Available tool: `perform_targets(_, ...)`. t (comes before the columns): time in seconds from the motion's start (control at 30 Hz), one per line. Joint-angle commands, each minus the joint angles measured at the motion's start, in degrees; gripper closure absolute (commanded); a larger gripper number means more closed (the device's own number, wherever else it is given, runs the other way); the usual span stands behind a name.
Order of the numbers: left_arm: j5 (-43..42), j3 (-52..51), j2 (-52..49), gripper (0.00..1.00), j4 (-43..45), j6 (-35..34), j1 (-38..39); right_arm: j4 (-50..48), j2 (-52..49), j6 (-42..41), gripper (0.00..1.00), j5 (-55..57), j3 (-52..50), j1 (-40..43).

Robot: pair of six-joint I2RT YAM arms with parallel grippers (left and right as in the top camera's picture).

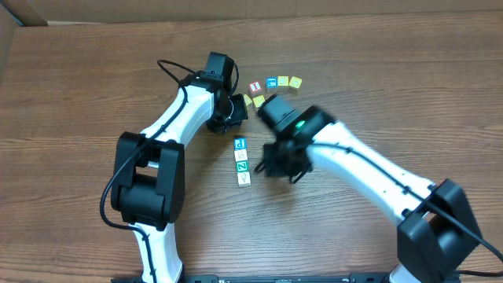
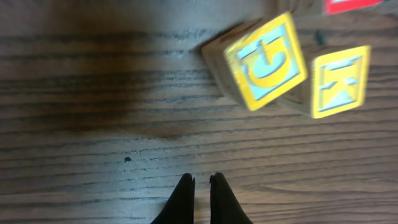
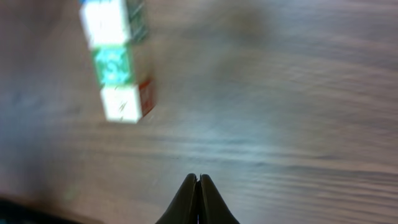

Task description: Flip 4 blocks

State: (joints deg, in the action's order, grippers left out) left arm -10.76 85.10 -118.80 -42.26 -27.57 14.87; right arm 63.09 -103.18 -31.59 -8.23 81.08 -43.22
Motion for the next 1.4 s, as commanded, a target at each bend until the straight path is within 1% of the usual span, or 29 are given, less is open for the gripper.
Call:
perform_targets(0.0,-1.16,0.35,-0.76,0.96,-0.87,-0.15,-0.33,-0.17,0.15,-2.82,0.96,4.59,-1.11,-4.50)
perform_targets(0.1,-1.07,0.35,-0.76,0.96,-2.47,1.18,-0.26,-3.21,0.15,-4.74,0.96,5.53,-4.24,-7.13)
perform_targets(0.23,0.04,0.35,-0.79,0.96,-4.09,1.86,-0.22,-9.18,0.15,-8.02,0.96,5.09,-9.64,-8.55)
perform_targets(0.33,0.76,0.35,-0.79,0.96,-5.14,1.88,-0.22,-16.15,0.15,-8.96,0.96,0.94,-13.84,-8.57)
perform_targets(0.63,0.76,0.26,-0.79,0.96,-5.95,1.88,-0.15,-25.09,0.15,-9.09,0.96,0.02,-16.96,-8.59)
perform_targets(0.93,0.81,0.13,-0.79,0.96,-5.99,1.86,-0.13,-27.96,0.15,-12.39,0.96,-0.59,-19.23,-8.59)
perform_targets(1.1,0.83,0.13,-0.79,0.96,-6.05,1.86,0.09,-31.91,0.15,-14.64,0.96,-1.46,-21.11,-9.57)
perform_targets(1.37,0.83,0.13,-0.79,0.96,-7.13,1.88,0.22,-34.71,-0.26,-15.65,0.96,-0.85,-21.51,-9.92)
